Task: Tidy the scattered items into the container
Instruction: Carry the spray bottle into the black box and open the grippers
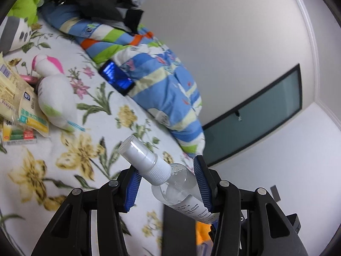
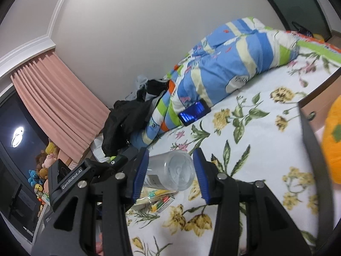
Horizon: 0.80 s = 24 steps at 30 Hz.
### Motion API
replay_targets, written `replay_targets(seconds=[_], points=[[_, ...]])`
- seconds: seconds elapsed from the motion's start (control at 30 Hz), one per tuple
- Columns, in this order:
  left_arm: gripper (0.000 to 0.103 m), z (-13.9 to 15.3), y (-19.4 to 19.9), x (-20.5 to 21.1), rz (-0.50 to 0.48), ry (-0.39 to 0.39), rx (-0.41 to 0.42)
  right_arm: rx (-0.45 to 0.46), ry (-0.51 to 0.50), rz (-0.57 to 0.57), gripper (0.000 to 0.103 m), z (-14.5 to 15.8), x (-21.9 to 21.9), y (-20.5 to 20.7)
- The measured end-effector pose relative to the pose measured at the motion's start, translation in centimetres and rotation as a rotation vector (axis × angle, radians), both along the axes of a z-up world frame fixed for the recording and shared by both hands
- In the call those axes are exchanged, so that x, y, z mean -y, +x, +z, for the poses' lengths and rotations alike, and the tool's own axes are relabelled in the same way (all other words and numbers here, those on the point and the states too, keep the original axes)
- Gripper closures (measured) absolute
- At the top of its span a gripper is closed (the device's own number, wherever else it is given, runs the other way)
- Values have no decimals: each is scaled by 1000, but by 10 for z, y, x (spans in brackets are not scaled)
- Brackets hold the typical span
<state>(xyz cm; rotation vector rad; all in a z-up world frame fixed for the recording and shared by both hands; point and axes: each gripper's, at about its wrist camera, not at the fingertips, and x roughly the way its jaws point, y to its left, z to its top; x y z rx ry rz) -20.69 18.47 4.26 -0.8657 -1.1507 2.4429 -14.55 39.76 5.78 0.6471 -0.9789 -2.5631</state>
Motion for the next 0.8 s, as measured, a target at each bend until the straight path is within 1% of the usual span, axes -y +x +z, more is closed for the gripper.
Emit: replay_targets(seconds=[0.17,0.43,0.57,0.73,0.8], points=[[54,15,22,-33,-45,5,-19,-18,8,-43,60,14,-26,37],[54,25,45,-97,-141,15,-30,-34,7,-127,60,24,-79,94],[54,25,57,-132,-195,6,-25,-34,-2,-171,60,20,-105,120],[54,18,66,-173,-257,-20,-7,-24,-25,-224,60,7,-137,148],[57,14,70,-189,-277,-28,0,-19,-31,-246,60,1,-149,158]])
